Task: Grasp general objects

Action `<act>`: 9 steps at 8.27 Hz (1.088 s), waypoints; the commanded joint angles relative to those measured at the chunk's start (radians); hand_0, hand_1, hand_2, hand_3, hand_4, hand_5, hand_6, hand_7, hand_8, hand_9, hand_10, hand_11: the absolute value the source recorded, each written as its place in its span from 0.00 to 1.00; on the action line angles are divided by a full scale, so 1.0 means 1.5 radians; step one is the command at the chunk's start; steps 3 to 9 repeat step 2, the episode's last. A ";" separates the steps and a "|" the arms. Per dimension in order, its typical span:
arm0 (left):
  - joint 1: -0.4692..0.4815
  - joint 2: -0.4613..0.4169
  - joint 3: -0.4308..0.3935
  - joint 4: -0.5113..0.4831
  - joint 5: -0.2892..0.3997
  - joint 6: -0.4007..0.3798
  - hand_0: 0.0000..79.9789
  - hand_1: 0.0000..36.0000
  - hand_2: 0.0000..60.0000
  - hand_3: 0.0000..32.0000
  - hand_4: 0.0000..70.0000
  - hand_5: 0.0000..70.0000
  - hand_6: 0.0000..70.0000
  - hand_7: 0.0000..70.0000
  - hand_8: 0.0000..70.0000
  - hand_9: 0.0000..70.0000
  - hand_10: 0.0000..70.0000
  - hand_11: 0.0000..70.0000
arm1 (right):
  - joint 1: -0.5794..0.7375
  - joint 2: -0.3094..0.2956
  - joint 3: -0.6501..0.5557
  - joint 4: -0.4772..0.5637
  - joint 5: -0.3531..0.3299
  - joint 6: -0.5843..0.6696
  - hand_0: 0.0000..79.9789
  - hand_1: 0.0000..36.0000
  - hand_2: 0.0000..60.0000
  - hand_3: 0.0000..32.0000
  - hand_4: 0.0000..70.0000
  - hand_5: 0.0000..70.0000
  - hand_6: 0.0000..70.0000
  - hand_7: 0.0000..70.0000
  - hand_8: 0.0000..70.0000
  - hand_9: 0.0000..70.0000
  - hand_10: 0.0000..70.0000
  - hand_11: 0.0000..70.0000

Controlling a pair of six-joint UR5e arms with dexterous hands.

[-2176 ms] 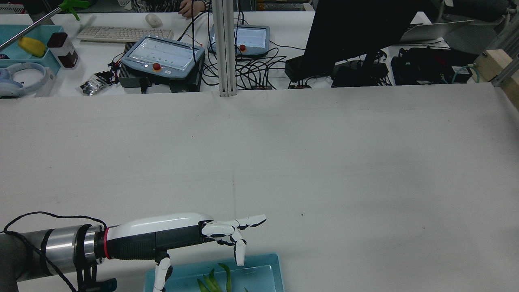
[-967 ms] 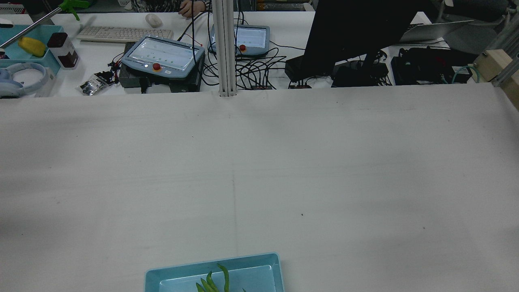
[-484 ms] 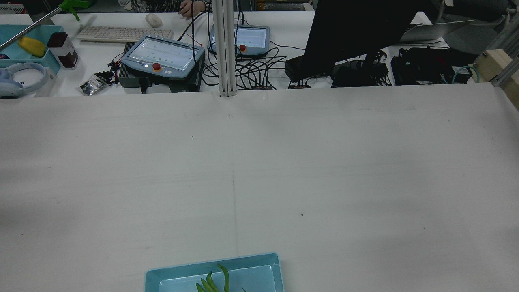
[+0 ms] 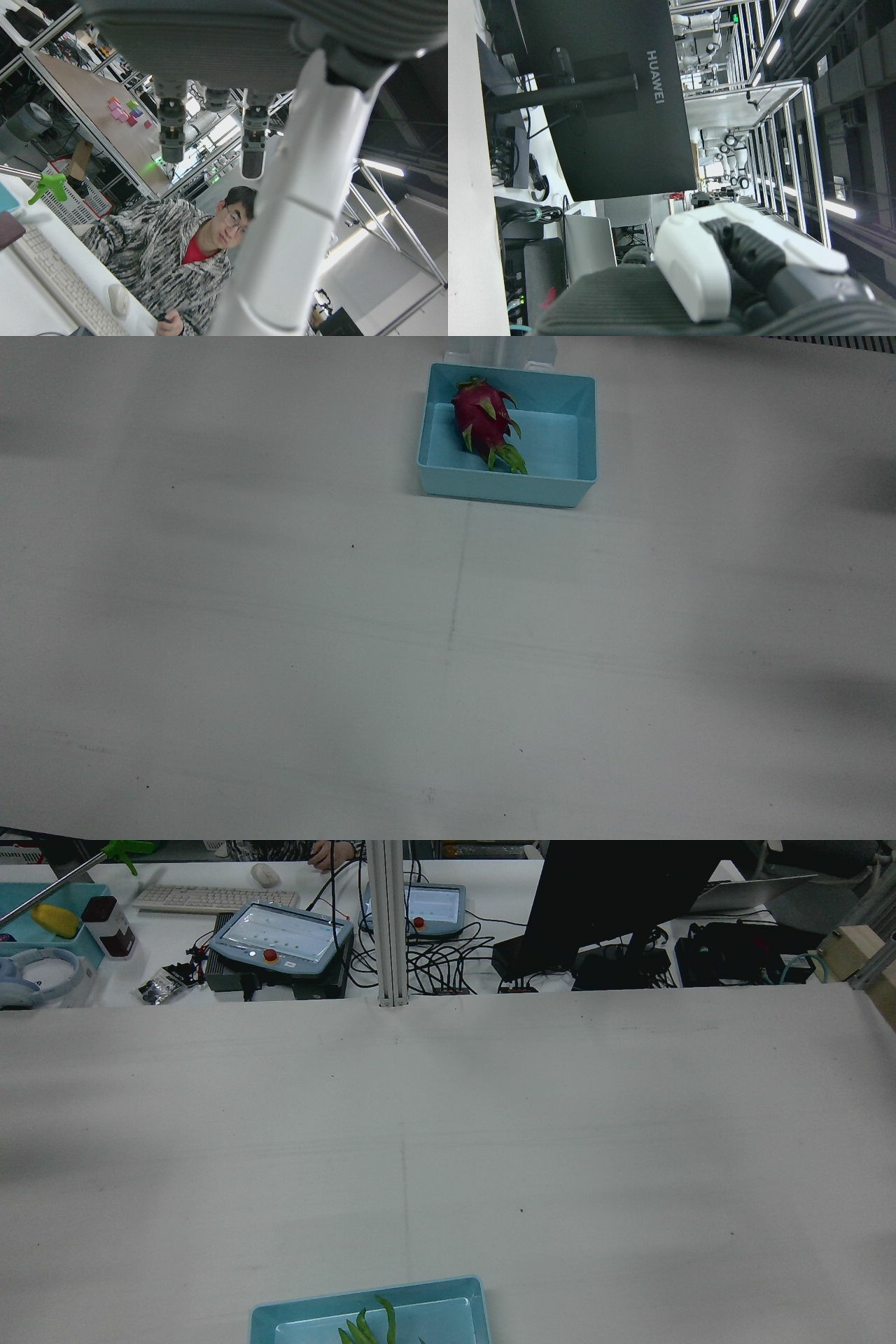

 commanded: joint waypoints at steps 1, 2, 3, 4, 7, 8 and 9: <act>0.006 0.048 0.040 -0.107 -0.163 -0.151 0.86 0.51 0.00 0.00 0.47 1.00 0.28 0.43 0.06 0.12 0.13 0.22 | 0.000 0.000 0.000 0.000 0.000 0.000 0.00 0.00 0.00 0.00 0.00 0.00 0.00 0.00 0.00 0.00 0.00 0.00; 0.002 0.070 0.037 -0.162 -0.162 -0.160 0.85 0.51 0.00 0.00 0.48 1.00 0.30 0.44 0.06 0.12 0.12 0.21 | 0.000 0.000 0.000 0.000 0.000 0.000 0.00 0.00 0.00 0.00 0.00 0.00 0.00 0.00 0.00 0.00 0.00 0.00; 0.002 0.070 0.037 -0.162 -0.162 -0.160 0.85 0.51 0.00 0.00 0.48 1.00 0.30 0.44 0.06 0.12 0.12 0.21 | 0.000 0.000 0.000 0.000 0.000 0.000 0.00 0.00 0.00 0.00 0.00 0.00 0.00 0.00 0.00 0.00 0.00 0.00; 0.002 0.070 0.037 -0.162 -0.162 -0.160 0.85 0.51 0.00 0.00 0.48 1.00 0.30 0.44 0.06 0.12 0.12 0.21 | 0.000 0.000 0.000 0.000 0.000 0.000 0.00 0.00 0.00 0.00 0.00 0.00 0.00 0.00 0.00 0.00 0.00 0.00; 0.002 0.070 0.037 -0.162 -0.162 -0.160 0.85 0.51 0.00 0.00 0.48 1.00 0.30 0.44 0.06 0.12 0.12 0.21 | 0.000 0.000 0.000 0.000 0.000 0.000 0.00 0.00 0.00 0.00 0.00 0.00 0.00 0.00 0.00 0.00 0.00 0.00; 0.002 0.070 0.037 -0.162 -0.162 -0.160 0.85 0.51 0.00 0.00 0.48 1.00 0.30 0.44 0.06 0.12 0.12 0.21 | 0.000 0.000 0.000 0.000 0.000 0.000 0.00 0.00 0.00 0.00 0.00 0.00 0.00 0.00 0.00 0.00 0.00 0.00; 0.002 0.070 0.037 -0.162 -0.162 -0.160 0.85 0.51 0.00 0.00 0.48 1.00 0.30 0.44 0.06 0.12 0.12 0.21 | 0.000 0.000 0.000 0.000 0.000 0.000 0.00 0.00 0.00 0.00 0.00 0.00 0.00 0.00 0.00 0.00 0.00 0.00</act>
